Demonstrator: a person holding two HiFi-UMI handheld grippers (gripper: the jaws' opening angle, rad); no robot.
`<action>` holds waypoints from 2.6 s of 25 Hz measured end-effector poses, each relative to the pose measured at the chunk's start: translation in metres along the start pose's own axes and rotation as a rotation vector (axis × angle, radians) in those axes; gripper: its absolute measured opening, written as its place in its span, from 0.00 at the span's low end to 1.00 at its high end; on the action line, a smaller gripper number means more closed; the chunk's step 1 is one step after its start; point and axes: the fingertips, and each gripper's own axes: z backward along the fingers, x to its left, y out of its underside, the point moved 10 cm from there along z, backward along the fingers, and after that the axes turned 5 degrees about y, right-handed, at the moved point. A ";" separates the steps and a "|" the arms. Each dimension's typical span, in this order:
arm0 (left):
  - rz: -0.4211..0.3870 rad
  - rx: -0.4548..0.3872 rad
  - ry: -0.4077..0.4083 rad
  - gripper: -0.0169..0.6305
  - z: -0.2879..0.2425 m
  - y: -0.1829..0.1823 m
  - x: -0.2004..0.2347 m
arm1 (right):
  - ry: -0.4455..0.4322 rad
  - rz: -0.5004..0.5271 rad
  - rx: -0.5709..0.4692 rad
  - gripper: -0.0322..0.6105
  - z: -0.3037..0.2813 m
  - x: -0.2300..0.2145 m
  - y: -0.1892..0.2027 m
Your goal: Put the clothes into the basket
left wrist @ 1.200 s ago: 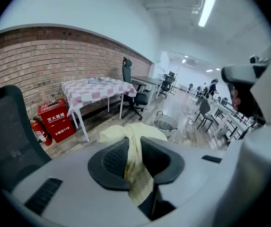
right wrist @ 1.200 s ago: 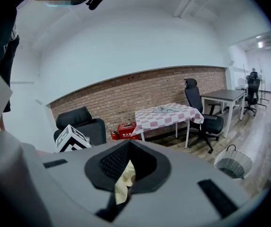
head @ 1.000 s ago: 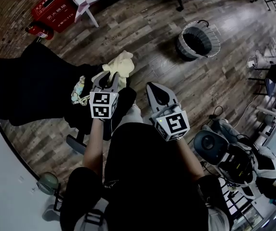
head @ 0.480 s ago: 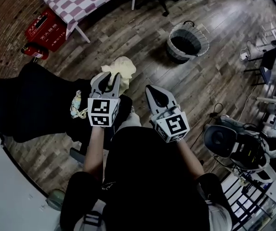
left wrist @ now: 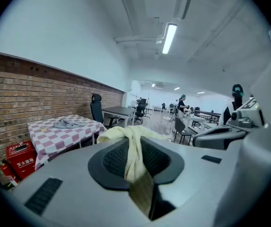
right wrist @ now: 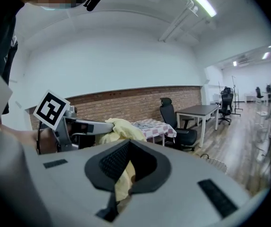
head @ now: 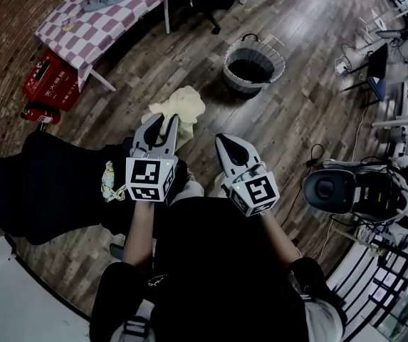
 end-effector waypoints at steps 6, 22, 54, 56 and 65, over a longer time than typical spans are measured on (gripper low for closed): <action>-0.030 0.023 0.087 0.15 -0.040 -0.019 -0.023 | 0.085 -0.029 -0.017 0.06 0.011 -0.032 -0.010; -0.097 0.067 0.236 0.15 -0.140 -0.047 -0.103 | 0.258 -0.107 -0.077 0.06 0.059 -0.132 -0.017; -0.103 0.121 0.134 0.15 -0.315 -0.066 -0.210 | 0.215 -0.172 -0.047 0.06 0.083 -0.356 -0.024; -0.097 0.133 0.134 0.15 -0.324 -0.063 -0.201 | 0.213 -0.173 -0.050 0.06 0.072 -0.359 -0.028; -0.083 0.177 0.165 0.15 -0.396 -0.077 -0.158 | 0.239 -0.153 -0.012 0.06 0.012 -0.399 -0.044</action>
